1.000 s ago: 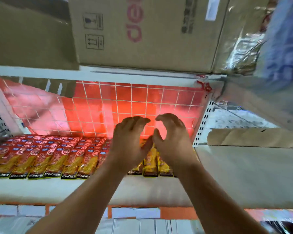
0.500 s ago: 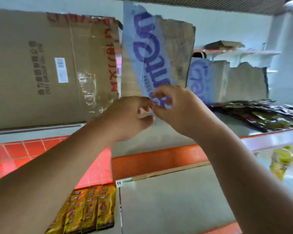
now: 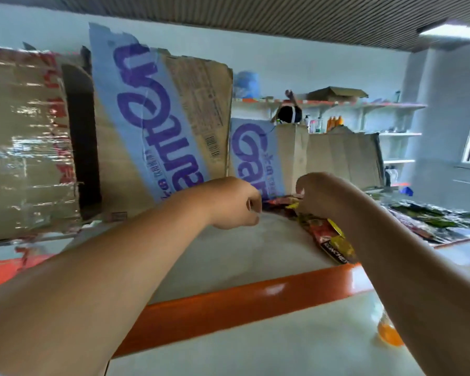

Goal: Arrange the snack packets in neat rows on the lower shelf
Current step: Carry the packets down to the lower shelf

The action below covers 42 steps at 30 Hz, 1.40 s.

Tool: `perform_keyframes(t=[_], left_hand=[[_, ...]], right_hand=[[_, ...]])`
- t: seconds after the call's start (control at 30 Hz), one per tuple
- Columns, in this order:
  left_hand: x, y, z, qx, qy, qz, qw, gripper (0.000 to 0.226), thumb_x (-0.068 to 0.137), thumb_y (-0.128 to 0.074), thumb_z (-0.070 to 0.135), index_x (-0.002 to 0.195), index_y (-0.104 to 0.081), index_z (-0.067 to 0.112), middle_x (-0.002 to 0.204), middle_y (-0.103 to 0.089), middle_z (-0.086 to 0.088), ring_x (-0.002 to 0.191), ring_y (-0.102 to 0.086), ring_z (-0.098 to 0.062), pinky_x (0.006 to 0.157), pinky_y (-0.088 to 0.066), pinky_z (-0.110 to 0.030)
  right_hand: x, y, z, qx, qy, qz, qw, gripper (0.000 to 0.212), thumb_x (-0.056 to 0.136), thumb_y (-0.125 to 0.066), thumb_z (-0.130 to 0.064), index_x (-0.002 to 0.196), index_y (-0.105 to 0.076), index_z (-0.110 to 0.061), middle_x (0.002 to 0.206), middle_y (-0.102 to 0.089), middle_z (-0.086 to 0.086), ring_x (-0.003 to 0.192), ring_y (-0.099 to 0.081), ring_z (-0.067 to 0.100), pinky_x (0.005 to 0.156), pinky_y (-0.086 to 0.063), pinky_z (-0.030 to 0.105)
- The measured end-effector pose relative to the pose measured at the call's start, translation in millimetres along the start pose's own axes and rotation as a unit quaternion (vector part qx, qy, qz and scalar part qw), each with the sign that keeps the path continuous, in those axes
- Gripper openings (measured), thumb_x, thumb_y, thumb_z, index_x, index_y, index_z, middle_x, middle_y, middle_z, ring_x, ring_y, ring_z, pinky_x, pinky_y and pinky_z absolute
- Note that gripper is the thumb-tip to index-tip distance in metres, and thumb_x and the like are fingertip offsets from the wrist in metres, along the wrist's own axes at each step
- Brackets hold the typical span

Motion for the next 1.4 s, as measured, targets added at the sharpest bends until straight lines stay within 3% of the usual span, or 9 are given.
perform_keyframes(t=[0.1,0.3,0.57,0.7,0.83,0.9,1.13,1.27,1.4], left_hand=[[13,-8,-10,-0.028,0.012,0.013,0.999,0.017,0.093,-0.067,0.04,0.109,-0.07,0.035,0.103,-0.068,0.014,0.091,-0.063,-0.006,0.086,-0.056,-0.034],[22,-32,-40,-0.163,0.04,0.026,0.986,0.013,0.096,-0.069,0.038,0.107,-0.074,0.037,0.1,-0.069,0.017,0.092,-0.063,0.001,0.08,-0.049,-0.022],[22,-13,-58,-0.286,0.066,0.118,0.949,0.047,0.086,-0.079,0.039,0.126,-0.056,0.049,0.115,-0.062,0.018,0.102,-0.062,-0.004,0.091,-0.051,-0.029],[25,-15,-64,-0.311,0.067,0.104,0.942,0.035,0.086,-0.082,0.025,0.116,-0.068,0.035,0.114,-0.072,0.012,0.101,-0.069,-0.008,0.096,-0.055,-0.031],[23,-15,-74,-0.261,0.08,0.081,0.959,0.011,0.088,-0.081,0.025,0.089,-0.071,0.028,0.089,-0.075,0.009,0.087,-0.072,-0.012,0.083,-0.056,-0.03],[20,-15,-76,-0.215,0.096,0.079,0.969,0.016,0.086,-0.082,0.033,0.086,-0.07,0.023,0.08,-0.073,0.008,0.075,-0.069,-0.009,0.071,-0.054,-0.029],[19,-19,-77,-0.248,0.109,0.022,0.962,0.021,0.086,-0.078,0.022,0.105,-0.073,0.026,0.101,-0.078,0.006,0.098,-0.074,-0.017,0.096,-0.058,-0.044],[14,-13,-78,-0.16,0.151,0.017,0.975,0.033,0.092,-0.051,0.006,0.086,-0.072,0.031,0.088,-0.073,0.004,0.089,-0.069,-0.02,0.079,-0.054,-0.035],[4,-15,-71,-0.008,0.173,-0.077,0.982,0.04,0.093,-0.047,0.005,0.074,-0.069,0.031,0.083,-0.066,0.006,0.079,-0.06,-0.017,0.063,-0.047,-0.031]], right_hand=[[18,-21,6,-0.041,0.006,-0.052,0.998,0.04,0.083,-0.072,-0.035,0.119,-0.063,-0.02,0.098,-0.063,0.001,0.093,-0.062,0.027,0.085,-0.054,0.034],[15,-24,7,-0.062,0.057,0.119,0.989,0.017,0.089,-0.058,-0.009,0.08,-0.05,-0.021,0.081,-0.058,0.001,0.072,-0.053,0.024,0.063,-0.039,0.03],[0,20,-30,0.291,0.151,0.133,0.935,0.018,0.093,-0.062,-0.027,0.078,-0.066,-0.017,0.063,-0.057,-0.002,0.055,-0.05,0.018,0.047,-0.034,0.025],[17,21,-63,0.477,0.199,0.043,0.855,0.01,0.094,-0.066,-0.019,0.093,-0.076,-0.018,0.082,-0.076,0.007,0.078,-0.073,0.032,0.076,-0.06,0.048],[26,-5,-78,0.565,0.195,-0.009,0.802,0.013,0.092,-0.063,-0.022,0.093,-0.075,-0.017,0.091,-0.077,0.01,0.09,-0.074,0.032,0.092,-0.055,0.06],[31,-19,-80,0.56,0.183,-0.031,0.808,0.022,0.083,-0.064,-0.035,0.094,-0.073,-0.018,0.095,-0.076,0.013,0.094,-0.073,0.035,0.09,-0.055,0.062],[33,-24,-67,0.545,0.186,-0.051,0.816,0.011,0.092,-0.065,-0.013,0.101,-0.071,-0.015,0.092,-0.075,0.014,0.084,-0.073,0.03,0.081,-0.058,0.044],[22,-11,-71,0.371,0.239,0.016,0.897,0.023,0.086,-0.054,-0.005,0.076,-0.066,-0.021,0.075,-0.064,0.004,0.066,-0.055,0.014,0.064,-0.041,0.028],[-12,-12,-107,0.18,0.346,-0.046,0.919,0.039,0.082,-0.05,-0.002,0.064,-0.067,-0.032,0.091,-0.07,-0.008,0.086,-0.063,0.009,0.077,-0.049,0.023]])
Point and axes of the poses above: each hand's wrist, its own x-axis towards the middle knuckle, its own y-axis out of the back of the hand, z = x × y, the point moved 5 cm from there along x, towards the middle knuckle
